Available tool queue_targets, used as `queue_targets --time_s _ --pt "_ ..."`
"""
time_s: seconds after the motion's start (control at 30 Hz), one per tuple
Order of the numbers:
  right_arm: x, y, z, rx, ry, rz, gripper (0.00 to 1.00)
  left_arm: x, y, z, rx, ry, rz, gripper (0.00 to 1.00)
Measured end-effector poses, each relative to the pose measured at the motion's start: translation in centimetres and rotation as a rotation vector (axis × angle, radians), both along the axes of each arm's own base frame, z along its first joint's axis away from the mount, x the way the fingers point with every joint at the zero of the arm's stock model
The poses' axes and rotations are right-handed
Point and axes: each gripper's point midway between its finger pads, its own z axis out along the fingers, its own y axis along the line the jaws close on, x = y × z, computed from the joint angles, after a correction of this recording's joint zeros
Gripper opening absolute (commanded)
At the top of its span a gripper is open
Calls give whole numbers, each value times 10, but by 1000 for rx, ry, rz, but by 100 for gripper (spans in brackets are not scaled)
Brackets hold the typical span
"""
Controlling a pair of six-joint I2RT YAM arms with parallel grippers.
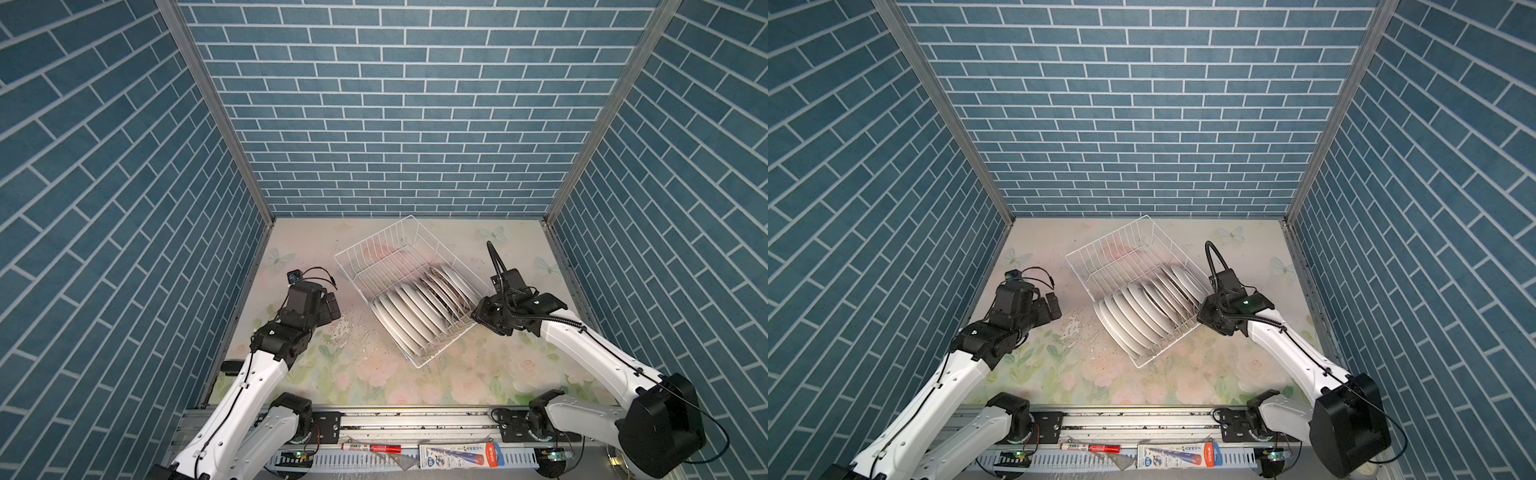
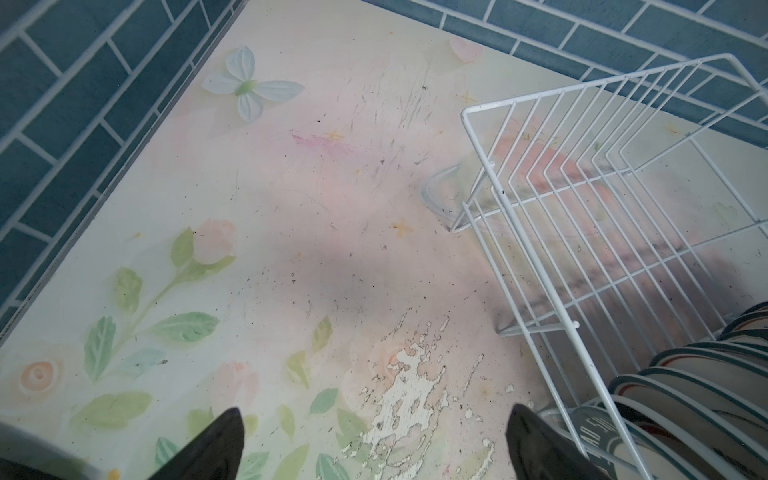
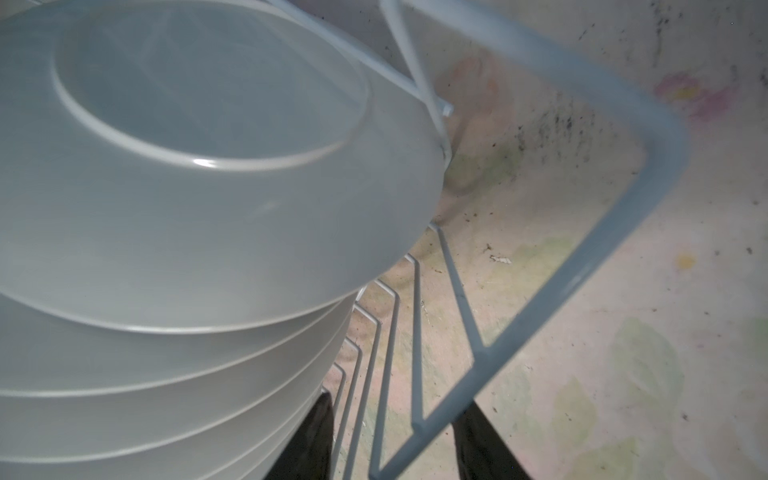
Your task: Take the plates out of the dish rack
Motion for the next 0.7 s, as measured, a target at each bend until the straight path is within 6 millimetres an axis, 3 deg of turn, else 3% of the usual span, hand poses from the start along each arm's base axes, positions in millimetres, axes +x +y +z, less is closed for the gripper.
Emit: queue_targets --time_s 0.2,0.47,0.7 --pt "1 7 -10 -2 59 16 26 0 0 0 -2 -4 1 99" --pt "14 11 -10 -24 119 -9 19 1 3 -1 7 -2 6 99" --pt "37 16 -6 -69 121 5 14 2 5 -1 7 0 11 99"
